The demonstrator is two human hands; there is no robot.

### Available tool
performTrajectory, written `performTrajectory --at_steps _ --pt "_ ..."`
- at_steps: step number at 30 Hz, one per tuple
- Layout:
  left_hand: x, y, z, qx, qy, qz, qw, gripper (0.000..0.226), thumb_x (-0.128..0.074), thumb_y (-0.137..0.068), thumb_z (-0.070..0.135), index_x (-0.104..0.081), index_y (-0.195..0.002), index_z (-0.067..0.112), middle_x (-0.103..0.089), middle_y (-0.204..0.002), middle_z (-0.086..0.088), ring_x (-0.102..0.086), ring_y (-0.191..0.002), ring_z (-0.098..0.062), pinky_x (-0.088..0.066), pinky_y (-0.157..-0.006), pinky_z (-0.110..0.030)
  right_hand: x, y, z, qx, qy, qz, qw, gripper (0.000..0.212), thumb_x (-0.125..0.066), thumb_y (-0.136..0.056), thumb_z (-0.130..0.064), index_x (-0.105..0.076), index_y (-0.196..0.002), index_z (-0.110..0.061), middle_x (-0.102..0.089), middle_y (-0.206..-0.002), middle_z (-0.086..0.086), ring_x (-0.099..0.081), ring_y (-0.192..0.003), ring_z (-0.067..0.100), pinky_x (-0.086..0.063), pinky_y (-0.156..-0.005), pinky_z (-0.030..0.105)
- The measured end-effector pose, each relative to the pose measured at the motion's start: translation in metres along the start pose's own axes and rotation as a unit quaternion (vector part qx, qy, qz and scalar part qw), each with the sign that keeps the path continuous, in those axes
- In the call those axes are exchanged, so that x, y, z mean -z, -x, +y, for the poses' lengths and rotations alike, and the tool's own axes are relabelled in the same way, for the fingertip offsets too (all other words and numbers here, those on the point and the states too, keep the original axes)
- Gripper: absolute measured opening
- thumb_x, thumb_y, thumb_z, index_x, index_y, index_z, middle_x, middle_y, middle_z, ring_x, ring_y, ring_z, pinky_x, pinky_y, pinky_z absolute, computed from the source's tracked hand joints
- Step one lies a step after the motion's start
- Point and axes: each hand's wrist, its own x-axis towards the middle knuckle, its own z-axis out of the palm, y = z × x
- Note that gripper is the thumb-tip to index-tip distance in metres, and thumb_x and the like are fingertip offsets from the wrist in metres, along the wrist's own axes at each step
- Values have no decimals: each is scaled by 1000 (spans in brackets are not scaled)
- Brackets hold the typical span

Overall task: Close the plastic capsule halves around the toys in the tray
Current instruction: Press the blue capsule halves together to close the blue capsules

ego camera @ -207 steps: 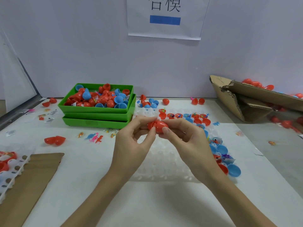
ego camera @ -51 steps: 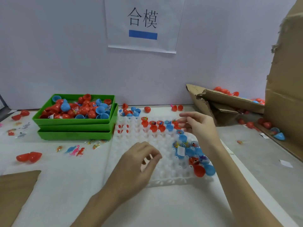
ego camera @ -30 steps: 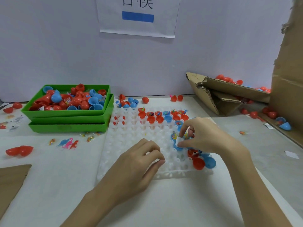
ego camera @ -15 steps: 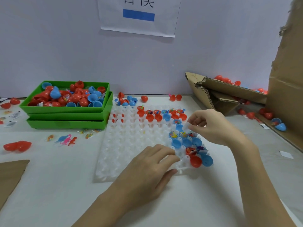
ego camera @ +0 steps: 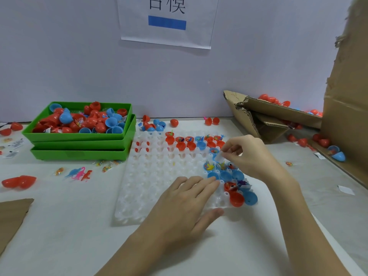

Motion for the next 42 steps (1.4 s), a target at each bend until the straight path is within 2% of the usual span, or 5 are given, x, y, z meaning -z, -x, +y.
performTrajectory --at_steps 8,19,33,39,42 --pt "0 0 1 18 35 6 999 70 -13 -106 59 -47 -152 19 -41 -159 4 -37 -145 -14 -22 -118 -27 -1 -4 1 32 5 88 996 13 -71 -94 -14 -79 -104 -18 -69 -93 -2 -59 -77 8 -41 -64 11" --pt "7 3 -5 0 28 191 981 19 -62 -102 24 -73 -104 9 -68 -110 -2 -67 -88 -21 -56 -76 -34 -33 -11 -1 29 -60 154 986 17 -71 -94 -8 -78 -109 -10 -75 -104 6 -67 -88 13 -54 -86 21" --pt "15 9 -21 50 88 339 935 26 -79 -93 14 -60 -75 11 -61 -83 2 -62 -73 -18 -53 -64 -35 -25 -14 -10 48 -82 177 980 34 -66 -99 -17 -68 -132 -25 -62 -113 -6 -58 -79 0 -43 -65 2" --pt "23 10 -30 96 129 395 904 26 -82 -85 5 -57 -81 7 -62 -88 -5 -65 -91 -14 -52 -81 -19 -12 8 -36 97 -255 -167 948 27 -66 -97 -29 -73 -122 -22 -78 -97 -11 -74 -90 7 -58 -70 19" --pt "23 9 -33 96 127 406 900 24 -83 -83 3 -62 -95 3 -62 -97 -6 -61 -98 -13 -46 -93 -12 -15 11 -42 107 -301 -213 923 31 -69 -95 -23 -71 -126 -16 -79 -105 -8 -75 -95 10 -58 -78 18"
